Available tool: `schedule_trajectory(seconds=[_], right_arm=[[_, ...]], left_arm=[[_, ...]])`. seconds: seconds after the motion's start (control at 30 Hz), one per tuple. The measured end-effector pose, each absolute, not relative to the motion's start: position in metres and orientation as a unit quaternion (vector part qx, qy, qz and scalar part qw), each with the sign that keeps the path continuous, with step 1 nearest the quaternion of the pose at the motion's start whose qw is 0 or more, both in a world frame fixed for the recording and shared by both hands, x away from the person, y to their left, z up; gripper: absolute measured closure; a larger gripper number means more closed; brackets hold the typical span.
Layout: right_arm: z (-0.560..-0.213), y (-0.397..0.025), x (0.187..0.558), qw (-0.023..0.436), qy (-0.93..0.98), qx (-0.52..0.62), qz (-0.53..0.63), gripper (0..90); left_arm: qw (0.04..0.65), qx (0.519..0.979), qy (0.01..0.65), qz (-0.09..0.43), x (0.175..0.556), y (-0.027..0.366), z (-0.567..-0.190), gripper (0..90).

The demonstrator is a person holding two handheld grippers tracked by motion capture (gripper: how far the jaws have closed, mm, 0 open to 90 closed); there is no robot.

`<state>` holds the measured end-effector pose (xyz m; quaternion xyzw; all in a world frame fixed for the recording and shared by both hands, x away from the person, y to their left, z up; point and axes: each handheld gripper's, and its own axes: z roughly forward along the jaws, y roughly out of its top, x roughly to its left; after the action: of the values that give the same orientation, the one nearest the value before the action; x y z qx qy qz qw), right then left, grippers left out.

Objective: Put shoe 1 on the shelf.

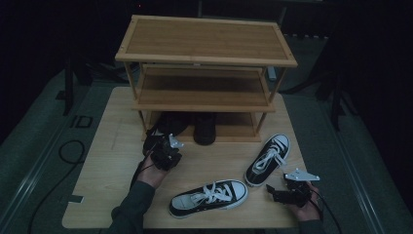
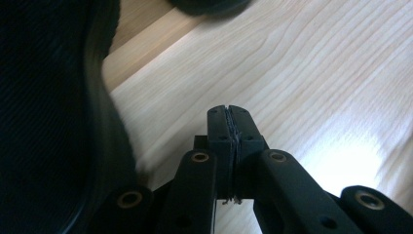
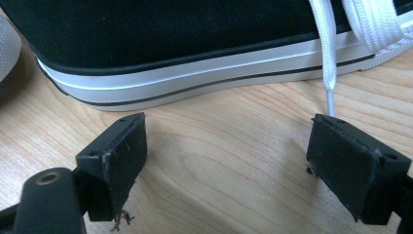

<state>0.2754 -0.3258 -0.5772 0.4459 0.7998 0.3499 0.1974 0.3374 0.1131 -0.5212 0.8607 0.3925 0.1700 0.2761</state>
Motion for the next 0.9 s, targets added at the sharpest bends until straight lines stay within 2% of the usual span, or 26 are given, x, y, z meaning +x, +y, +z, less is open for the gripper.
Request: schedule_trajectory(seconds=[0.53, 0.9], right_arm=[[-0.577, -0.326, 0.275, 0.197, 0.800, 0.446, 0.350, 14.8], [-0.577, -0.326, 0.275, 0.197, 0.800, 0.446, 0.350, 14.8]], left_arm=[[0.251, 0.847, 0.436, 0.173, 0.311, 0.175, -0.533, 90.0], [0.242, 0.822, 0.485, 0.175, 0.310, 0.208, -0.542, 90.0]])
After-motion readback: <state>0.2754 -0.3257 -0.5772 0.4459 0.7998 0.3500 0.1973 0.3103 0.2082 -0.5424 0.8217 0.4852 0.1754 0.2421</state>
